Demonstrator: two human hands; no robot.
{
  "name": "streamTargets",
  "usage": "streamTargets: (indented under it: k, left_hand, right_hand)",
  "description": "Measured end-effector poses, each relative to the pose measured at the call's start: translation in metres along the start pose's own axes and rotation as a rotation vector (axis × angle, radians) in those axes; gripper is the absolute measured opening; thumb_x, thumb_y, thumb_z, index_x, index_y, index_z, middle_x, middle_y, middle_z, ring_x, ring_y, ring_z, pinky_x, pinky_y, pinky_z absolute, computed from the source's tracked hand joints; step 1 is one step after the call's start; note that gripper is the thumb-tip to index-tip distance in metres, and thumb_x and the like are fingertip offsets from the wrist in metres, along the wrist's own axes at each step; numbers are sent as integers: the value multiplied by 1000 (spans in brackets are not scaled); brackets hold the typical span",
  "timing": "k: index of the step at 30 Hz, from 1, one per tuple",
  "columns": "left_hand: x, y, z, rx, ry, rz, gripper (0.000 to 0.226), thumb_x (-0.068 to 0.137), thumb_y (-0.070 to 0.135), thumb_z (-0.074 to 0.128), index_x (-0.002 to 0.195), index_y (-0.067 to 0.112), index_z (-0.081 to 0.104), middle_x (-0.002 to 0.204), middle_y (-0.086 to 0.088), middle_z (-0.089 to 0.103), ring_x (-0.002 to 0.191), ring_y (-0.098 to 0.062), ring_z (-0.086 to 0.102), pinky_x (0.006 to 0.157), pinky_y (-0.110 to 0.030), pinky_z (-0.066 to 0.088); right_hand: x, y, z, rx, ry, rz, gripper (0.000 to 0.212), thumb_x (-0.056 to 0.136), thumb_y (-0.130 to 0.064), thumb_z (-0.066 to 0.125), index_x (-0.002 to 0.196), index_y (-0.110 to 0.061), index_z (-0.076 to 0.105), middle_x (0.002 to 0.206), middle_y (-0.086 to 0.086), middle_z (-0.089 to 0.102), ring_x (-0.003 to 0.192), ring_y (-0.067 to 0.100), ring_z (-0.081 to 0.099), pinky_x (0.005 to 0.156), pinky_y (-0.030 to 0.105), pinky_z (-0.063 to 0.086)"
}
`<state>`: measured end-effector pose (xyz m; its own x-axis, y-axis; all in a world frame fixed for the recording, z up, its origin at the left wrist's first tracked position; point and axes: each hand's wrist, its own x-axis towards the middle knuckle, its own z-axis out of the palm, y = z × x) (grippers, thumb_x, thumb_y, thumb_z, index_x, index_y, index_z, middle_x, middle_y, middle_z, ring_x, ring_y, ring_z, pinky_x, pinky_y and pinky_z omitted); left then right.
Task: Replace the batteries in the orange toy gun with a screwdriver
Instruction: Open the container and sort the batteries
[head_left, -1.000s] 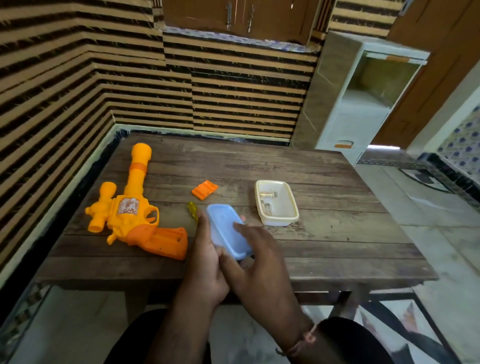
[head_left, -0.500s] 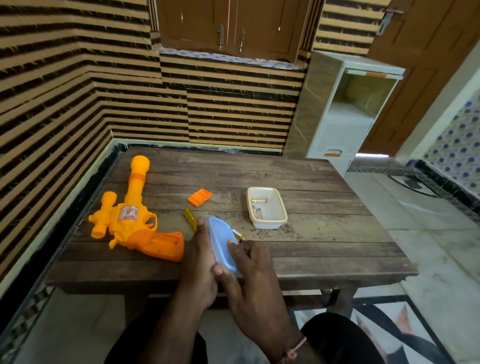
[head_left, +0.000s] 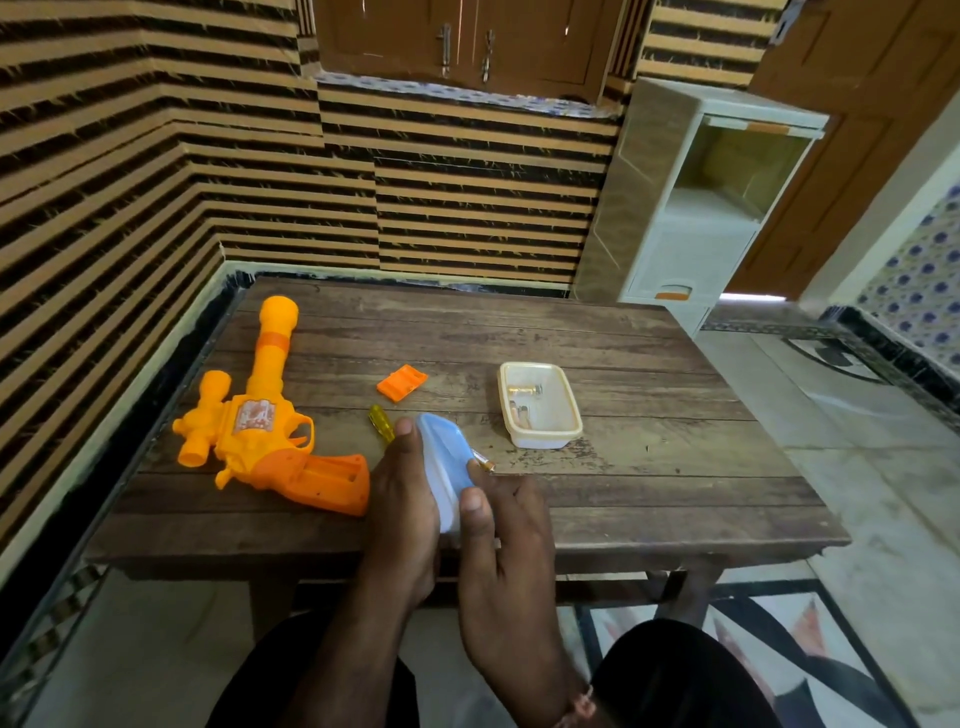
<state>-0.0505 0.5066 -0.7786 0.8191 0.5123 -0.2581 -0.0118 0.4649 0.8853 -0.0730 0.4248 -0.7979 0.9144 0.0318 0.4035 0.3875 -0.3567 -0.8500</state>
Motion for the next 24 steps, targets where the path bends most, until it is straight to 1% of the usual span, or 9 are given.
streamTargets:
  k: [3, 7, 9, 11, 12, 15, 18, 20, 24]
  left_hand:
    - [1, 0, 0, -14, 8, 11, 83, 71, 83, 51, 113, 13, 64, 109, -20, 70, 104, -38, 67, 94, -62, 51]
    - [1, 1, 3, -35, 25, 20, 86, 64, 86, 57, 110, 14, 64, 108, -23, 69, 103, -41, 67, 94, -63, 50]
    - [2, -3, 5, -29, 55, 39, 84, 61, 86, 57, 108, 16, 66, 109, -21, 69, 104, -41, 66, 94, -62, 50]
    - [5, -7, 6, -4, 81, 55, 84, 59, 90, 56, 105, 19, 66, 113, -18, 68, 106, -37, 65, 96, -60, 49]
    - [6, -7, 8, 11, 87, 67, 75, 67, 86, 55, 101, 21, 66, 113, -16, 68, 106, -34, 65, 97, -58, 49]
    - [9, -9, 11, 48, 84, 95, 33, 98, 52, 47, 90, 23, 61, 101, -12, 66, 92, -26, 64, 89, -46, 53]
    - [10, -12, 13, 60, 79, 97, 27, 101, 44, 44, 86, 26, 57, 89, -2, 61, 82, -17, 60, 76, -35, 49]
    - [10, -14, 14, 65, 81, 97, 28, 101, 46, 44, 88, 25, 58, 92, -4, 62, 85, -20, 61, 77, -37, 50]
    - [10, -13, 14, 81, 93, 132, 27, 101, 43, 42, 87, 26, 57, 90, -3, 61, 84, -20, 61, 78, -37, 50]
  right_hand:
    - [1, -2, 1, 28, 4, 26, 61, 94, -67, 28, 124, -26, 62, 102, -19, 51, 102, 12, 55, 91, 34, 45]
    - [2, 1, -1, -16, 23, 27, 71, 93, -69, 22, 115, -19, 68, 99, -12, 59, 99, 8, 54, 89, 26, 41]
    - [5, 3, -1, -73, 39, 0, 72, 95, -66, 20, 105, -15, 70, 94, -10, 60, 92, 4, 53, 82, 21, 40]
    - [8, 4, -2, -125, 85, -33, 63, 98, -60, 21, 91, -16, 66, 84, -12, 55, 81, 2, 49, 73, 17, 34]
    - [9, 4, -3, -149, 106, -39, 59, 99, -58, 22, 85, -18, 62, 79, -12, 52, 75, 3, 47, 68, 16, 31]
    - [14, 4, -7, -217, 151, -30, 53, 98, -59, 22, 73, -22, 50, 68, -11, 46, 63, 9, 42, 59, 18, 24]
    - [18, 5, -11, -295, 189, -76, 54, 99, -57, 23, 70, -20, 49, 65, -7, 47, 58, 13, 44, 58, 20, 22]
    - [20, 6, -12, -367, 201, -129, 59, 101, -54, 23, 70, -13, 52, 63, 0, 51, 55, 19, 49, 57, 23, 23]
    - [23, 7, -16, -385, 171, -147, 61, 101, -54, 22, 69, -12, 52, 62, 3, 54, 55, 24, 53, 57, 26, 25]
